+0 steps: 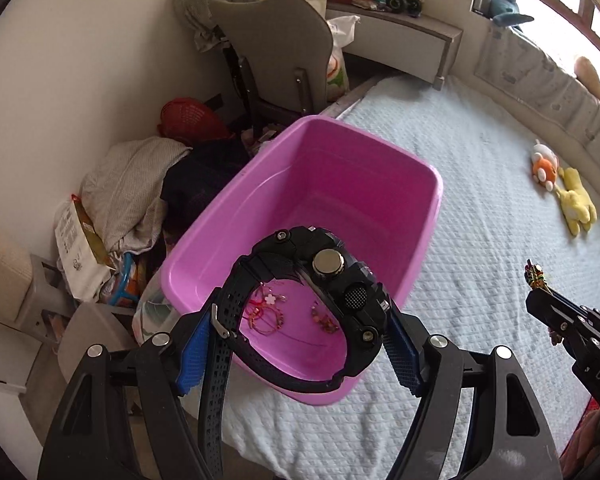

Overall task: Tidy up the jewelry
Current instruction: 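Carry the watch and bracelet into the pink tub and open both tools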

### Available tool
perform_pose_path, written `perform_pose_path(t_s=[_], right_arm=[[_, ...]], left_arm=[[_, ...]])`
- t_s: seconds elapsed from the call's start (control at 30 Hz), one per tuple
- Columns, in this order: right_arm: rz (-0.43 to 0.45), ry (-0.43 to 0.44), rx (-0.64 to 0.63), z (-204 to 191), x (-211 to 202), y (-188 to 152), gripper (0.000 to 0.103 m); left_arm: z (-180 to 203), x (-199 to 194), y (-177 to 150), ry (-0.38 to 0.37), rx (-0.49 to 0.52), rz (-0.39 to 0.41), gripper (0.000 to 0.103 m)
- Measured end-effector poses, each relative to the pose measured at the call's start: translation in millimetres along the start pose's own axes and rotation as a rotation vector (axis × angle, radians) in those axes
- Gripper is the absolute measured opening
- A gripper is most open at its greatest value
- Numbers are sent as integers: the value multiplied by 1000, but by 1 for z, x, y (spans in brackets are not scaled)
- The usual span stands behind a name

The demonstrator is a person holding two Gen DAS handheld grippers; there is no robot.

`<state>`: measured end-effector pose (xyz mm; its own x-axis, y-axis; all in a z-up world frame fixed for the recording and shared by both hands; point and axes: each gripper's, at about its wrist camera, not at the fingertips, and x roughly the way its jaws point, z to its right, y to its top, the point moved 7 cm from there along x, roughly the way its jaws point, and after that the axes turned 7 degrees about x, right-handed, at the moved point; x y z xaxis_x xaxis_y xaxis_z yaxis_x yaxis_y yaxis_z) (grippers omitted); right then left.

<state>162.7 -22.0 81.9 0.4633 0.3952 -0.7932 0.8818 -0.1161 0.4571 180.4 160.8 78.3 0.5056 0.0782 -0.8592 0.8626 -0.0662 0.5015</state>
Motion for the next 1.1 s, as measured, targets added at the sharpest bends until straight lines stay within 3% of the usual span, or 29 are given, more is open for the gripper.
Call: perform_pose_path(t_s=[0.2, 0.43, 0.7, 0.93, 0.97, 1.03, 1.07, 1.1], right_arm=[[-59, 1, 5, -49, 72, 27, 12], [-172, -34, 26, -59, 137, 34, 12], [-254, -65, 28, -53, 183, 37, 12], [-276, -96, -3, -56, 193, 37, 12], [-275, -101, -1, -54, 193, 38, 15], [-272, -102, 12, -52, 192, 41, 32], [-264, -104, 13, -51, 192, 42, 42], [-249, -115, 7, -50, 189, 44, 46]], left_arm=[[-32, 56, 20, -29, 31, -52, 72], [-43, 110, 18, -65, 33, -141, 72], [-50, 147, 6, -57, -16, -209, 72], [-52, 155, 4, -39, -17, -220, 73], [-52, 154, 5, -39, -18, -218, 73], [-52, 149, 9, -27, -4, -196, 73], [-51, 147, 11, -24, 4, -186, 78], [-53, 146, 12, -20, 8, -182, 88]])
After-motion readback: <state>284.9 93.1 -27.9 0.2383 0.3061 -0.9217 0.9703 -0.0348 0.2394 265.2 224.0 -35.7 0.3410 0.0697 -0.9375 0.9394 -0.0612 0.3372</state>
